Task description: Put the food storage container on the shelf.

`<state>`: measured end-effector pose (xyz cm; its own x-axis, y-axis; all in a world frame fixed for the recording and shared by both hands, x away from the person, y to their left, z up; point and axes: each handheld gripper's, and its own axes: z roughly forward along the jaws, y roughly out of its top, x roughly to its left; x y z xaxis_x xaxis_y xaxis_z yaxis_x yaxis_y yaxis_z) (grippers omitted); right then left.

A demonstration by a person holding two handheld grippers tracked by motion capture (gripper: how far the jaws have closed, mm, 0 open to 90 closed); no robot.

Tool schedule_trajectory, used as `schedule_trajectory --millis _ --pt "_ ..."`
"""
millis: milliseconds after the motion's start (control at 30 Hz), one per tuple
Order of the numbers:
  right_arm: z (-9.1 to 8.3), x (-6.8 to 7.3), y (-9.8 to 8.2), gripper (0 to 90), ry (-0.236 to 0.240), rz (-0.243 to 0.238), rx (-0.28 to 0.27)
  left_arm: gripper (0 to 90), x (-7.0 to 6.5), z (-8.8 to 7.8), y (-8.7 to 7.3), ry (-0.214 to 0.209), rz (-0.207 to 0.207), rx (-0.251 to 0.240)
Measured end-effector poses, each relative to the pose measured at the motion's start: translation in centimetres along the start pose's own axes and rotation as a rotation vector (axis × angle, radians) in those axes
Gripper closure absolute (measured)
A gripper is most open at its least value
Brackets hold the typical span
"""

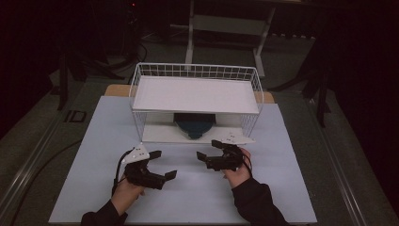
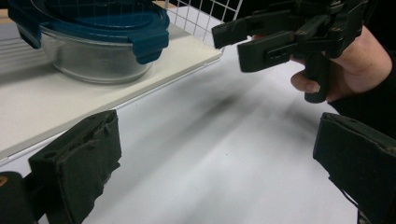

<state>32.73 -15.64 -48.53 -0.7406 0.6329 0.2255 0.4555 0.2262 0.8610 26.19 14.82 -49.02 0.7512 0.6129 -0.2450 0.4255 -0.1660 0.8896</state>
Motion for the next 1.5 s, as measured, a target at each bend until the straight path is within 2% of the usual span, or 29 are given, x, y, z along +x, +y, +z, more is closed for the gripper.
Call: schedule_trajectory --millis 67,233,300,467,933,1333,1500 --pt "-0.6 -0.2 -0.2 16.7 -0.009 0.001 -0.015 1.3 0.0 -0.1 0.0 0.0 0.0 0.001" --pt "-1.9 -0.4 -1.0 16.9 -0.016 -0.005 -0.005 1.2 -0.1 -0.4 0.0 -0.004 0.006 -0.005" --pt "-2.5 -0.4 -1.3 17.0 -0.033 -0.018 -0.011 1.2 -0.2 -0.6 -0.1 -0.003 0.009 -0.004" --pt "-3.7 -0.5 -1.8 16.9 -0.027 0.002 -0.025 1.2 -0.3 -0.8 -0.1 -0.004 0.009 -0.007" --pt "-6.1 -0.2 -3.3 17.0 -0.047 -0.006 -0.027 1.2 -0.7 -1.1 -0.5 -0.013 0.022 0.004" --pt "-8.1 -0.1 -4.9 17.4 -0.055 -0.001 -0.008 1.3 -0.9 -1.2 -0.5 -0.013 0.034 0.0" --pt "-8.3 -0.5 -5.8 17.4 -0.054 0.006 0.013 1.2 -0.9 -1.3 -0.4 -0.014 0.038 -0.007"
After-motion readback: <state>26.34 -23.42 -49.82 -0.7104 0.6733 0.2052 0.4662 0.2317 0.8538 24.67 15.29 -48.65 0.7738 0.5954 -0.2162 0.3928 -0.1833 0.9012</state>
